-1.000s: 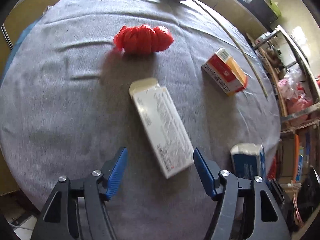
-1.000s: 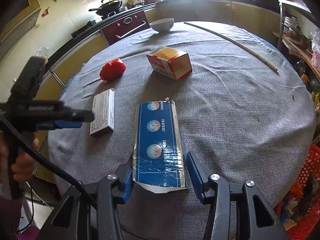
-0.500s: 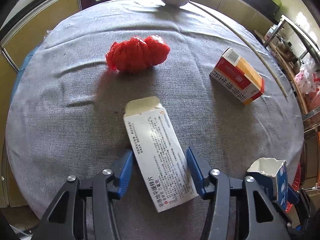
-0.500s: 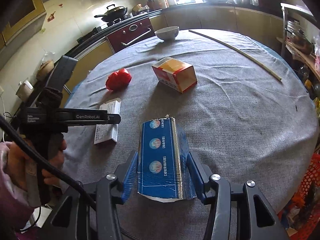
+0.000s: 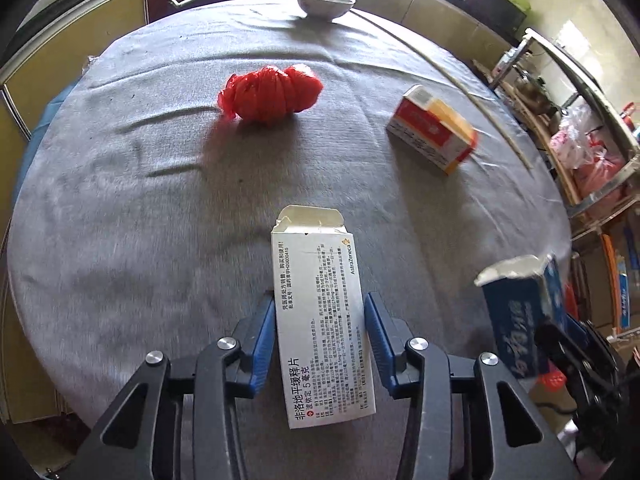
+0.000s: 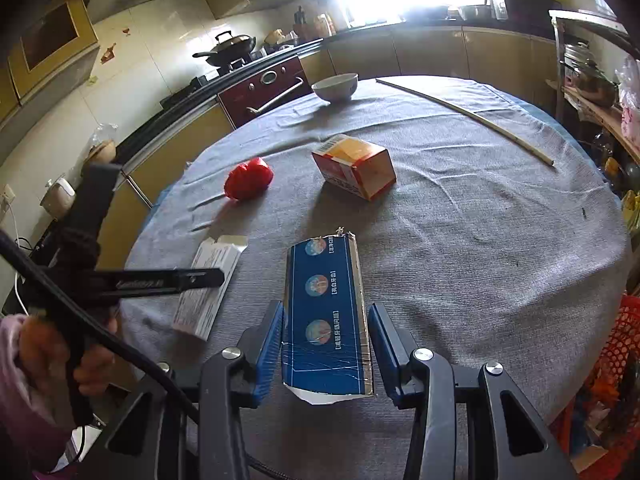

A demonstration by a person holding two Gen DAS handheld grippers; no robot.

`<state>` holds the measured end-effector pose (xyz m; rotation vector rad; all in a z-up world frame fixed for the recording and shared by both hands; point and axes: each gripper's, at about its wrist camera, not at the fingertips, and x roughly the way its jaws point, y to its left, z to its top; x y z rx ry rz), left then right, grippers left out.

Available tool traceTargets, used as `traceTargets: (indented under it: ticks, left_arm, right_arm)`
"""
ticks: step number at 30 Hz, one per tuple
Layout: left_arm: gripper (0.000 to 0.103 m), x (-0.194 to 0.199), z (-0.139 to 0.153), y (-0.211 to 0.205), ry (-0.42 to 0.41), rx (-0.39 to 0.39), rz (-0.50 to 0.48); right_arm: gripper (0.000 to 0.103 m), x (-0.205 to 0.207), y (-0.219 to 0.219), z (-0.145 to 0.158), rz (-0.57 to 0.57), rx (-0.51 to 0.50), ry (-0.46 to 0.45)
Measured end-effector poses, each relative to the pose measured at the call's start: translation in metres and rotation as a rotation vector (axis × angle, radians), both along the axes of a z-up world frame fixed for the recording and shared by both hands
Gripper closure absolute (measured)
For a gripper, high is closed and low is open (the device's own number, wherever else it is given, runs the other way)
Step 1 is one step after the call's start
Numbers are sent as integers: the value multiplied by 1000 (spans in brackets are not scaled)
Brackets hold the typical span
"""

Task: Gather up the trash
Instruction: 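Carry the white box and blue box toward the red basket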

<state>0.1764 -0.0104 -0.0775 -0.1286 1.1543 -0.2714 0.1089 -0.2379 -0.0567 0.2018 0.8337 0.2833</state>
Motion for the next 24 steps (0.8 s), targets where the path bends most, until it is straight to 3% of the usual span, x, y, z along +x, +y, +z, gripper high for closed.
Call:
traceTargets:
  ticks: [8,24]
  left_arm:
    - [58,-38,31,-9,-93,6,-23]
    - [58,-102,84,-46,-329,171,-64]
  right_arm:
    - [57,-21,4,10,-7,-10,-47]
    - [57,-70,-16,35,-38,64,-175]
